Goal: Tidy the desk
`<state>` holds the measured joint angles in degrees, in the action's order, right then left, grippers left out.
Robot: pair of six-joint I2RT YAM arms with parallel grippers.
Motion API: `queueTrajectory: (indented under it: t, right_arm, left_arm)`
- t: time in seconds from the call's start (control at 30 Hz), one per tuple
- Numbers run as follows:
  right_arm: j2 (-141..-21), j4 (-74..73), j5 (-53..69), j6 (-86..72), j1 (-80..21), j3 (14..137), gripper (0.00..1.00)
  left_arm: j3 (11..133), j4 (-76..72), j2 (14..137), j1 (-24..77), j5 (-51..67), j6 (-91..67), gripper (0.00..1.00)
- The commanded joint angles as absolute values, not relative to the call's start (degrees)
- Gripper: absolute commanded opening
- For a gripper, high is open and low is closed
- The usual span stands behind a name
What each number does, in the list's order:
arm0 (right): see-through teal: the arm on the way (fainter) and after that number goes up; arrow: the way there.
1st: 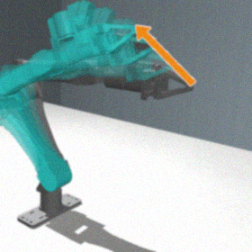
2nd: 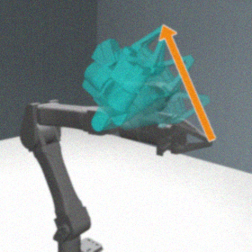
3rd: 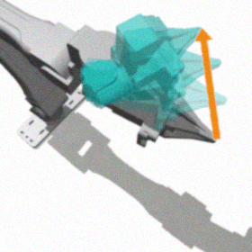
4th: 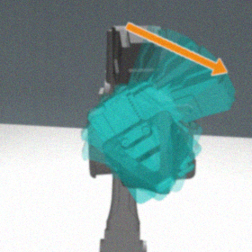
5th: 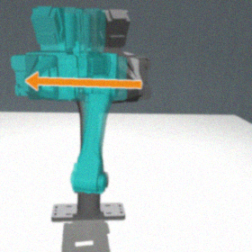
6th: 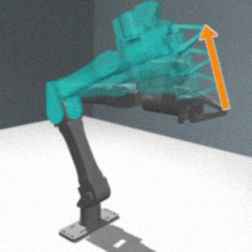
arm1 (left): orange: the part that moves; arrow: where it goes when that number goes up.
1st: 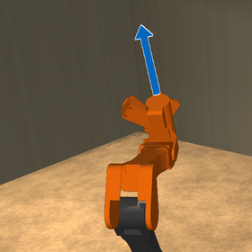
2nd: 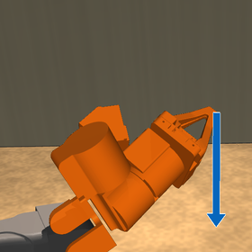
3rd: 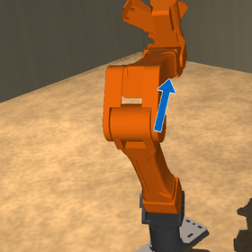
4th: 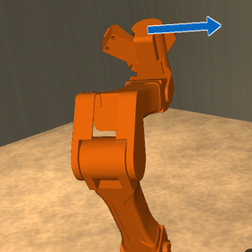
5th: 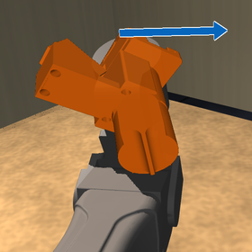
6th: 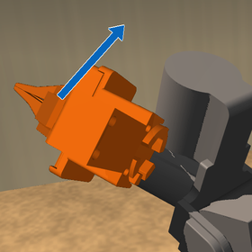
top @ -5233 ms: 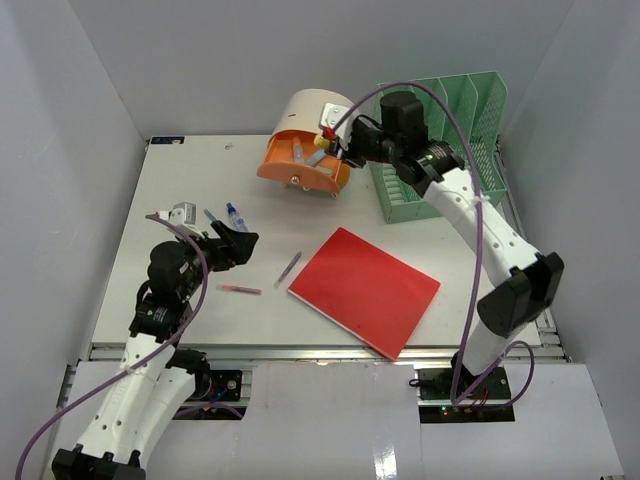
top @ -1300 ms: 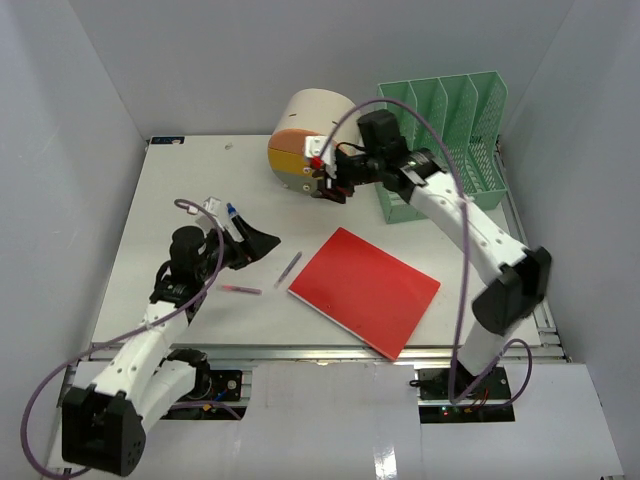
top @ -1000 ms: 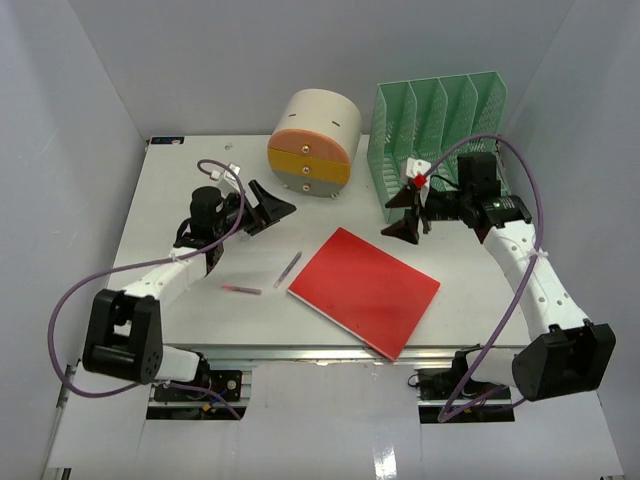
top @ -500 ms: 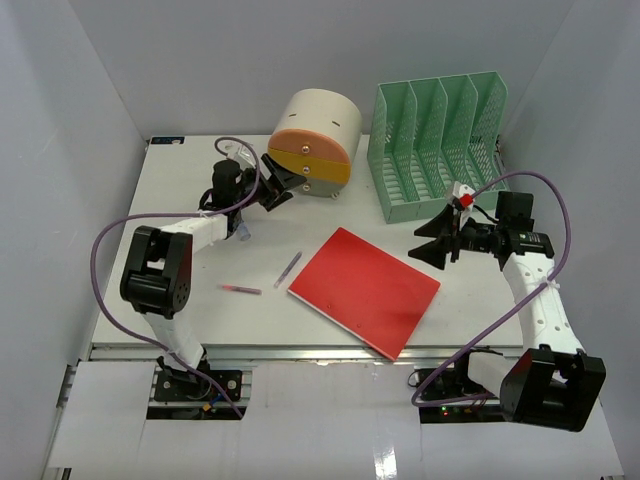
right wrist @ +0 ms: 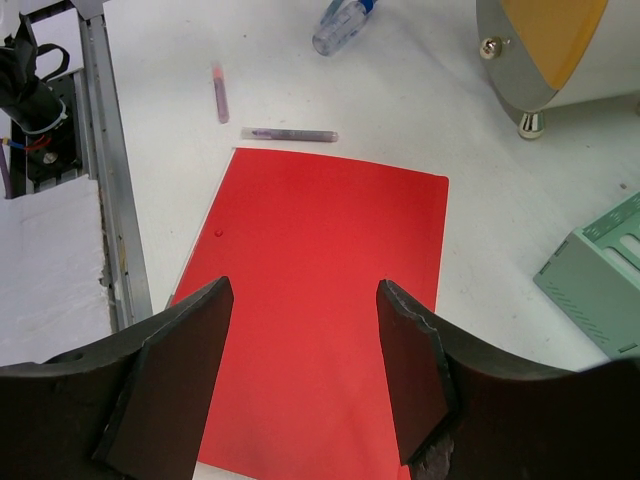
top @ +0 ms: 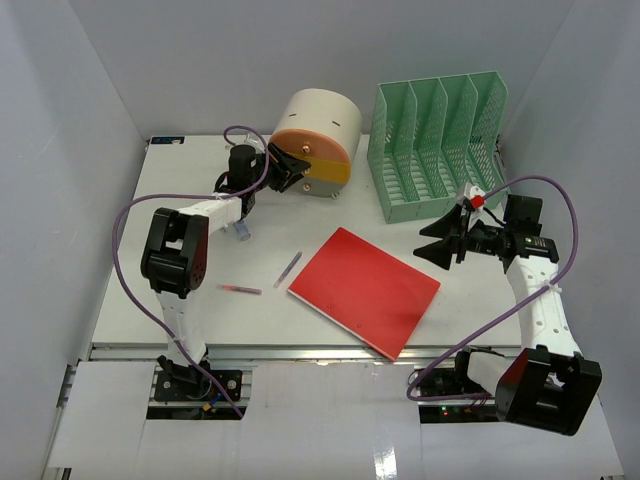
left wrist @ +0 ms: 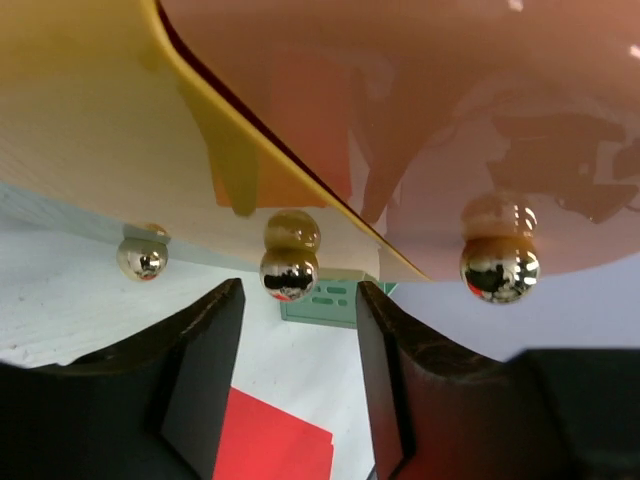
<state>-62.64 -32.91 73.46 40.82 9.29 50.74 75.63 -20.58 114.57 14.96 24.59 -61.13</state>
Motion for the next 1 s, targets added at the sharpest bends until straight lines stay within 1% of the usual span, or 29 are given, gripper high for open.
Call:
queueTrajectory:
  t: [0.0, 0.1, 0.33, 0.4, 0.5, 0.67, 0.77, 0.97]
  right_arm:
    - [-62.0, -32.0, 76.0, 40.3, 9.9, 50.4, 0.66]
    - [-62.1, -32.0, 76.1, 40.3, 10.2, 50.3, 0.66]
    - [-62.5, -32.0, 76.1, 40.3, 10.4, 50.3, 0.66]
    - [-62.6, -31.9, 76.1, 40.3, 10.5, 50.3, 0.66]
    - [-62.8, -32.0, 76.1, 40.3, 10.5, 50.2, 0.66]
    - [-63.2, -32.0, 75.8, 40.3, 10.6, 50.1, 0.66]
    - [-63.4, -32.0, 75.5, 40.4, 10.6, 50.1, 0.66]
    - [-64.0, -31.7, 75.1, 40.1, 10.6, 49.9, 0.66]
  left_arm:
    - [79.0, -20.2, 116.2, 14.9, 22.4, -62.7, 0.56]
    - [79.9, -20.4, 117.1, 14.9, 22.6, -63.2, 0.52]
    - [81.2, -20.7, 118.7, 14.9, 24.1, -63.2, 0.46]
    - [81.1, -21.0, 118.7, 14.9, 24.3, -63.3, 0.44]
    - [80.2, -21.8, 118.4, 14.9, 24.8, -63.7, 0.37]
    - [77.4, -24.1, 116.2, 14.9, 26.0, -64.3, 0.27]
    - [73.4, -25.4, 113.6, 14.9, 26.7, -63.7, 0.20]
    - [65.1, -26.5, 105.6, 14.9, 28.7, -60.6, 0.17]
